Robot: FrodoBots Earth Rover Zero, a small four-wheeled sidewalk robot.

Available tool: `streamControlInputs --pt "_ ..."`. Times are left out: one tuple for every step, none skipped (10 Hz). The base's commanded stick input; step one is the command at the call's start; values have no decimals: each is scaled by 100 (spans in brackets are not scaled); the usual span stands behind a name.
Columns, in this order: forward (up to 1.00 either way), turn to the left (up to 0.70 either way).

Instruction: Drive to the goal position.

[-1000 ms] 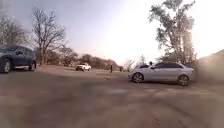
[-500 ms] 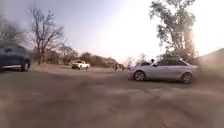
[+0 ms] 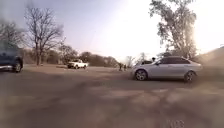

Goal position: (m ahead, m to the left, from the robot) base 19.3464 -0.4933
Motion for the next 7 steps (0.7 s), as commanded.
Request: streamControlInputs --pt "70 0" --pt "70 0" --pt "70 0" --pt "70 0" --pt "70 0" --pt "70 0" --pt "70 0"
